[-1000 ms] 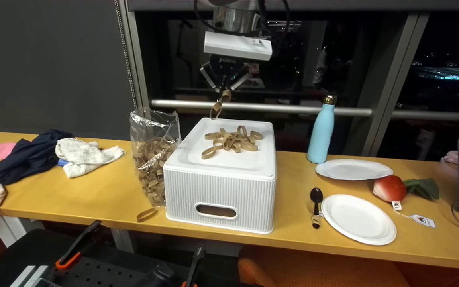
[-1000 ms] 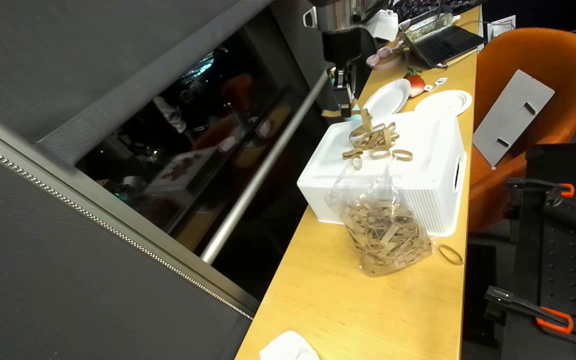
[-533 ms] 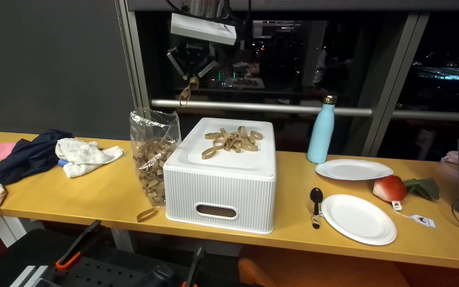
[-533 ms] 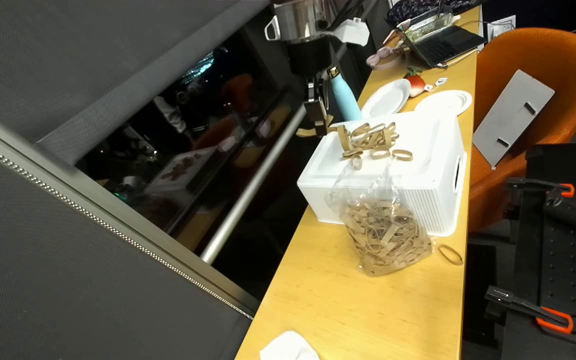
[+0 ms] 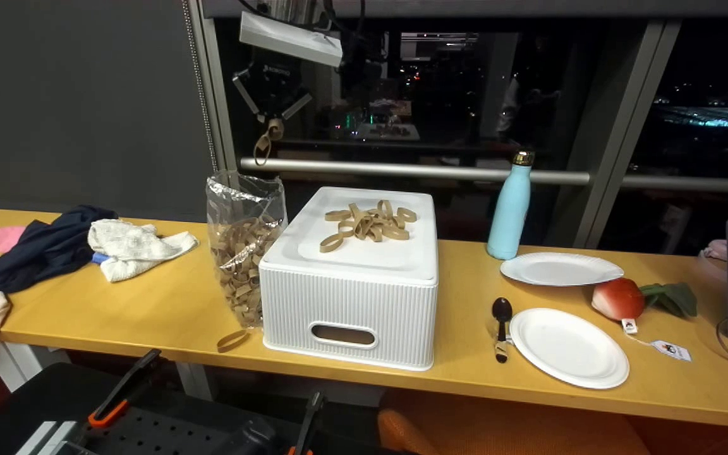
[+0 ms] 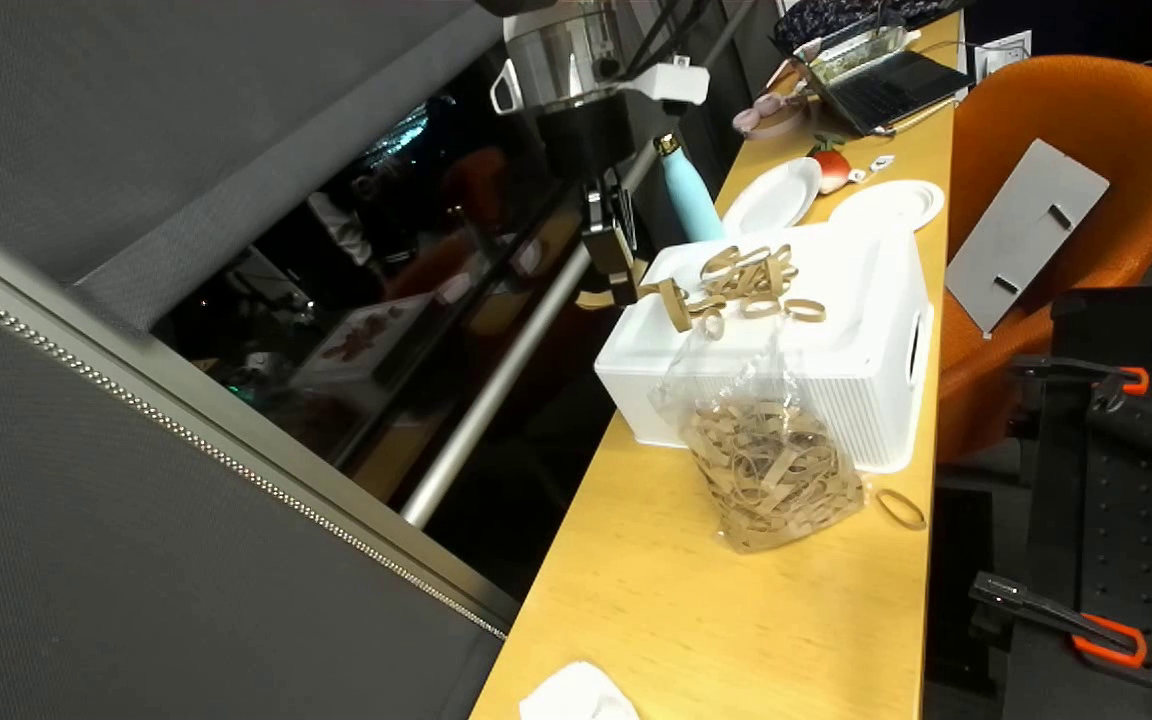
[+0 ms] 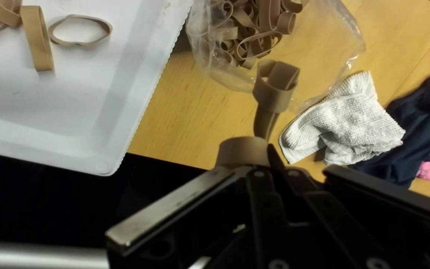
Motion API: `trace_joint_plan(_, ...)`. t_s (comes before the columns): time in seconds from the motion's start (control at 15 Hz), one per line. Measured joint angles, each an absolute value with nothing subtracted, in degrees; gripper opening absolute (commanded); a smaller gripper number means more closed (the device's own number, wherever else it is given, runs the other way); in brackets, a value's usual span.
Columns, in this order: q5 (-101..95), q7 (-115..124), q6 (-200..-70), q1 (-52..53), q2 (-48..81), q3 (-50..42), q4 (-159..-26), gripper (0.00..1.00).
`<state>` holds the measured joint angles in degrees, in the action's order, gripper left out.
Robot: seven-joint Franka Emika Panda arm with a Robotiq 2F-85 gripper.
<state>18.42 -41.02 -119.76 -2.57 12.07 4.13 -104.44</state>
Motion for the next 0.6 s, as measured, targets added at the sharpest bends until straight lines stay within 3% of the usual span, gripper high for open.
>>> trace_joint_plan(0.6,18.7,-39.4,-113.7,-2.8,8.8,3.7,-107.6,0.01)
